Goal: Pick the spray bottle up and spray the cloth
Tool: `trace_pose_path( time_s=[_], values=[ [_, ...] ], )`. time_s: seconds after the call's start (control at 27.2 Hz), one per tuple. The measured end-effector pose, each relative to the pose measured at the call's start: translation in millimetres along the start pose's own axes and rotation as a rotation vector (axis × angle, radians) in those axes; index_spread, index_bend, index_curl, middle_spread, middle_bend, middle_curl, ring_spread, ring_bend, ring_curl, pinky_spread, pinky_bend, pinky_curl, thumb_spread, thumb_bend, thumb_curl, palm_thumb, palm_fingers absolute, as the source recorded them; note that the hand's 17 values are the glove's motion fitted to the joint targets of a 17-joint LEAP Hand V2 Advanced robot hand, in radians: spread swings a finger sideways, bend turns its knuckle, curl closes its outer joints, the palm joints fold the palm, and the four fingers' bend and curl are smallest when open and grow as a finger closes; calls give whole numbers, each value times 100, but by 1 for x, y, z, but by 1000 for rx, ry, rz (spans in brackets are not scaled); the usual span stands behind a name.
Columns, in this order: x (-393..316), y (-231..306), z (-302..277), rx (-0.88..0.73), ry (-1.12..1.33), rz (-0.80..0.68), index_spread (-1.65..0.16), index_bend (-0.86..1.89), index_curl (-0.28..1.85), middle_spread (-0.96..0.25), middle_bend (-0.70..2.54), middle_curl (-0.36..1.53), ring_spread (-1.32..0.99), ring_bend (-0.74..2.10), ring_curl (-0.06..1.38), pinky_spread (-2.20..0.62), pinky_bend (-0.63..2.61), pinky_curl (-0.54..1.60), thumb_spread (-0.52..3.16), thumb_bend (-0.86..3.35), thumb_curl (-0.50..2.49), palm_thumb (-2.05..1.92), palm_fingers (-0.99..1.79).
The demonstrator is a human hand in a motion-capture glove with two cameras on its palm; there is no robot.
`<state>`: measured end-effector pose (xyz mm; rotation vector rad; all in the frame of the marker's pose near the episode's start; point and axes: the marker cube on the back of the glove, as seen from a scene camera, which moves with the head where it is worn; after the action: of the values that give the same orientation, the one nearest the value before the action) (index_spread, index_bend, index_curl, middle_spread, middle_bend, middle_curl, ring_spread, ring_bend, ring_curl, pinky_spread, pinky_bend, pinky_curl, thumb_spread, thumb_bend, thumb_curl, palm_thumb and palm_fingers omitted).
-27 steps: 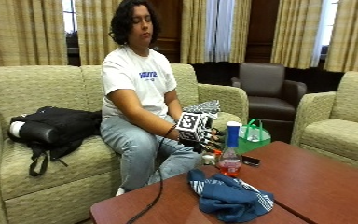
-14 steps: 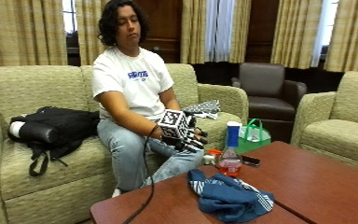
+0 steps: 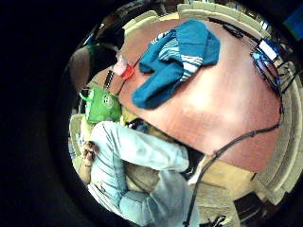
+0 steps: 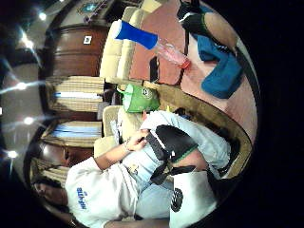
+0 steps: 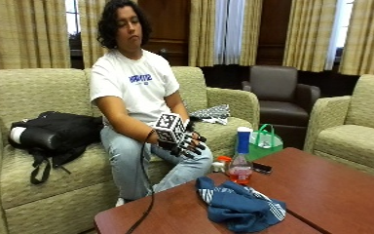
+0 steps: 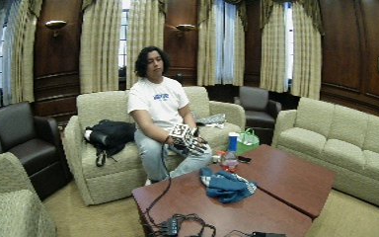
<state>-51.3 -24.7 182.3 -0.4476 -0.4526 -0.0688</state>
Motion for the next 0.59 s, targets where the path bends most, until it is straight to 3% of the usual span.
trace_pose_path(
  time_s=[0.59],
  values=[
    [-5, 19, -5, 20, 97, -50, -43, 12, 25, -18, 19, 38, -18, 41, 35, 12, 23, 35, 98, -3, 35, 60, 70]
  ],
)
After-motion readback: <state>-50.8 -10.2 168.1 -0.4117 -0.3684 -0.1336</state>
